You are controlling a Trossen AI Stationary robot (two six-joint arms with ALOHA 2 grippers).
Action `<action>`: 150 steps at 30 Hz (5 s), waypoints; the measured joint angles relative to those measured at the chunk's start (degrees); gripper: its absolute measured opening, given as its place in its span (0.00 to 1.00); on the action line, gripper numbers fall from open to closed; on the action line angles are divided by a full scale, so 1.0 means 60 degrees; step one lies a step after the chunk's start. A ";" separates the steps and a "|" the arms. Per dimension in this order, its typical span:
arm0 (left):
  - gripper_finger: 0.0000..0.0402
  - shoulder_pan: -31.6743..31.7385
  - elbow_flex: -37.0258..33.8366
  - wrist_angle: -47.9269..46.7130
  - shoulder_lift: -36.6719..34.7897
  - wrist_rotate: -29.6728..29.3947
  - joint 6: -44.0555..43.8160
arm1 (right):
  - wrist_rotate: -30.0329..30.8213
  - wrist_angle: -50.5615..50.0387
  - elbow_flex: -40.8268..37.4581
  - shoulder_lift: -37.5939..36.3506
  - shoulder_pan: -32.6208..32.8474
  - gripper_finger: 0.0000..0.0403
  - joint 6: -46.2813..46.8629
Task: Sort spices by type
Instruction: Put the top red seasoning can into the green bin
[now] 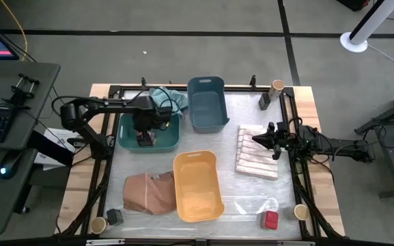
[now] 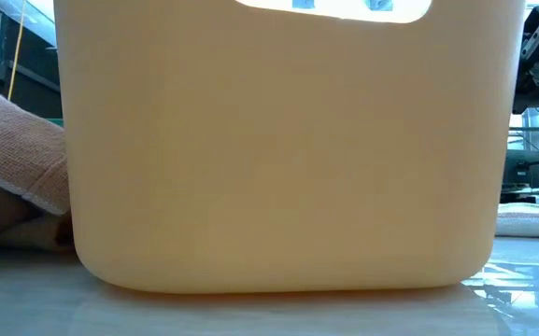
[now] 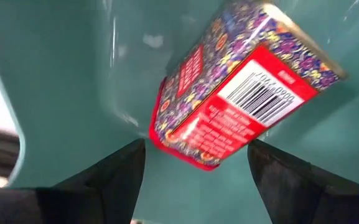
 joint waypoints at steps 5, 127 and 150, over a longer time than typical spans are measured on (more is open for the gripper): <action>0.67 0.0002 0.0000 0.0609 0.0128 -0.0028 0.0772 | 0.0000 0.0001 -0.0003 0.0000 0.0000 0.00 0.0000; 0.39 -0.3269 -0.5614 1.7203 -0.8052 -0.2580 -1.2465 | 0.4209 0.5986 0.0149 0.1896 -0.0063 0.00 0.4569; 0.39 -0.0763 -0.3668 1.6867 -0.5408 0.2827 -1.0798 | -0.2856 -0.0957 1.1500 1.3311 -0.2628 0.57 0.2069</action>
